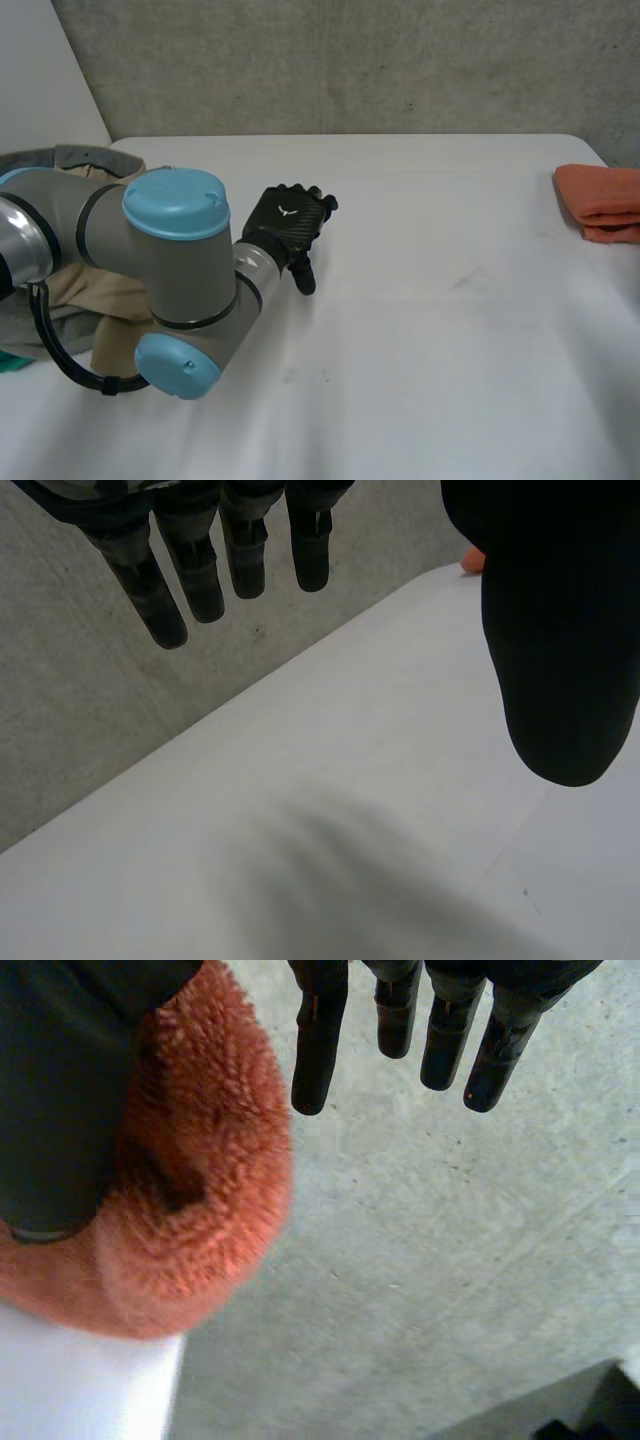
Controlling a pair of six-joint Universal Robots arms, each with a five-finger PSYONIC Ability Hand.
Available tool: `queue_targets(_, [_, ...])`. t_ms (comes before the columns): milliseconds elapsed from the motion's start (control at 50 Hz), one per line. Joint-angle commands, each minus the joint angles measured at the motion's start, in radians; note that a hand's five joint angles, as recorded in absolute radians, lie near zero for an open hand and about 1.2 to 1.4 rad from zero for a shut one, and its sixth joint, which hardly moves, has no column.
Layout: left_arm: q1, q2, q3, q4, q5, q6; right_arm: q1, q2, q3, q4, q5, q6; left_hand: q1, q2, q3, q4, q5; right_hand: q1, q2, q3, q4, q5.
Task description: Fold the laundry.
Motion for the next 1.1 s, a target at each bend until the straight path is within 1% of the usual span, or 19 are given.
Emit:
queue_targets(20, [0.004, 0.001, 0.0, 0.0, 0.001, 0.0, -0.011, 0.01, 0.007, -0.09, 0.0, -0.15, -0.015, -0.006, -0.014, -0.004, -0.001, -0.346, -0.045, -0.039, -0.059, -0.067])
queue_targets(160, [0.001, 0.009, -0.002, -0.002, -0.001, -0.002, 0.004, -0.01, 0.039, -0.119, -0.002, -0.21, -0.021, -0.012, -0.02, -0.009, -0.006, -0.346, -0.045, -0.039, -0.059, -0.067])
queue_targets(220, [-0.001, 0.018, -0.002, -0.005, -0.002, -0.004, 0.016, -0.09, 0.122, -0.122, 0.009, -0.204, -0.027, -0.018, -0.026, -0.015, -0.012, -0.346, -0.045, -0.039, -0.059, -0.067])
queue_targets(300, [0.002, 0.081, -0.011, -0.005, -0.005, -0.004, 0.027, -0.264, 0.306, -0.142, 0.021, -0.166, -0.042, -0.033, -0.041, -0.03, -0.027, -0.346, -0.045, -0.039, -0.059, -0.067])
queue_targets(380, [0.031, 0.153, -0.03, 0.006, -0.004, 0.003, 0.039, -0.456, 0.487, -0.255, 0.027, -0.105, -0.05, -0.041, -0.049, -0.039, -0.036, -0.346, -0.045, -0.039, -0.059, -0.067])
queue_targets(440, [0.074, 0.204, -0.028, 0.021, -0.005, 0.015, 0.11, -0.599, 0.64, -0.383, 0.014, -0.039, -0.05, -0.041, -0.049, -0.039, -0.036, -0.346, -0.045, -0.039, -0.059, -0.067])
queue_targets(520, [0.137, 0.265, -0.036, 0.066, -0.007, 0.032, 0.214, -0.745, 0.846, -0.515, -0.089, 0.062, -0.05, -0.041, -0.049, -0.039, -0.036, -0.346, -0.045, -0.039, -0.059, -0.067])
queue_targets(620, [0.281, 0.264, -0.068, 0.107, -0.012, 0.248, 0.297, -0.871, 1.081, -0.573, -0.307, 0.142, -0.05, -0.041, -0.049, -0.039, -0.036, -0.346, -0.045, -0.039, -0.059, -0.067])
queue_targets(640, [0.321, 0.255, -0.083, 0.112, -0.015, 0.356, 0.326, -0.9, 1.143, -0.569, -0.366, 0.153, -0.05, -0.041, -0.049, -0.039, -0.036, -0.346, -0.045, -0.039, -0.059, -0.067])
queue_targets(720, [0.408, 0.196, -0.112, 0.123, -0.05, 0.592, 0.397, -0.967, 1.285, -0.547, -0.466, 0.15, -0.056, -0.047, -0.055, -0.045, -0.042, -0.346, -0.045, -0.039, -0.059, -0.067])
queue_targets(800, [0.494, 0.115, -0.114, 0.147, -0.116, 0.709, 0.434, -0.98, 1.365, -0.503, -0.473, 0.142, -0.065, -0.056, -0.064, -0.053, -0.05, -0.346, -0.045, -0.039, -0.059, -0.067])
queue_targets(860, [0.523, 0.07, -0.105, 0.169, -0.128, 0.722, 0.437, -0.98, 1.395, -0.471, -0.473, 0.129, -0.051, -0.042, -0.049, -0.039, -0.036, -0.346, -0.045, -0.039, -0.059, -0.067])
queue_targets(900, [0.533, 0.047, -0.099, 0.195, -0.125, 0.725, 0.431, -0.978, 1.403, -0.454, -0.471, 0.118, 0.098, 0.107, 0.099, 0.11, 0.113, -0.346, -0.045, -0.039, -0.059, -0.067])
queue_targets(920, [0.531, 0.04, -0.094, 0.205, -0.125, 0.727, 0.428, -0.978, 1.405, -0.446, -0.47, 0.113, 0.274, 0.283, 0.275, 0.285, 0.288, -0.346, -0.045, -0.039, -0.059, -0.067])
queue_targets(940, [0.527, 0.032, -0.085, 0.222, -0.125, 0.727, 0.425, -0.978, 1.406, -0.432, -0.47, 0.103, 0.7, 0.709, 0.701, 0.711, 0.714, -0.346, -0.045, -0.039, -0.059, -0.067])
queue_targets(960, [0.522, 0.032, -0.08, 0.233, -0.127, 0.724, 0.424, -0.978, 1.408, -0.426, -0.47, 0.098, 1.021, 1.03, 1.022, 1.032, 1.036, -0.346, -0.045, -0.039, -0.059, -0.067])
queue_targets(980, [0.516, 0.034, -0.074, 0.247, -0.13, 0.719, 0.424, -0.98, 1.409, -0.42, -0.468, 0.093, 1.154, 1.164, 1.156, 1.166, 1.169, -0.346, -0.045, -0.039, -0.059, -0.067])
queue_targets(1080, [0.412, 0.05, -0.062, 0.38, -0.13, 0.675, 0.42, -0.99, 1.408, -0.395, -0.453, 0.087, 1.156, 1.165, 1.157, 1.167, 1.171, -0.346, -0.045, -0.039, -0.059, -0.067])
queue_targets(1100, [0.365, 0.06, -0.059, 0.426, -0.13, 0.647, 0.409, -0.995, 1.408, -0.392, -0.436, 0.087, 1.156, 1.165, 1.157, 1.167, 1.171, -0.346, -0.045, -0.039, -0.059, -0.067])
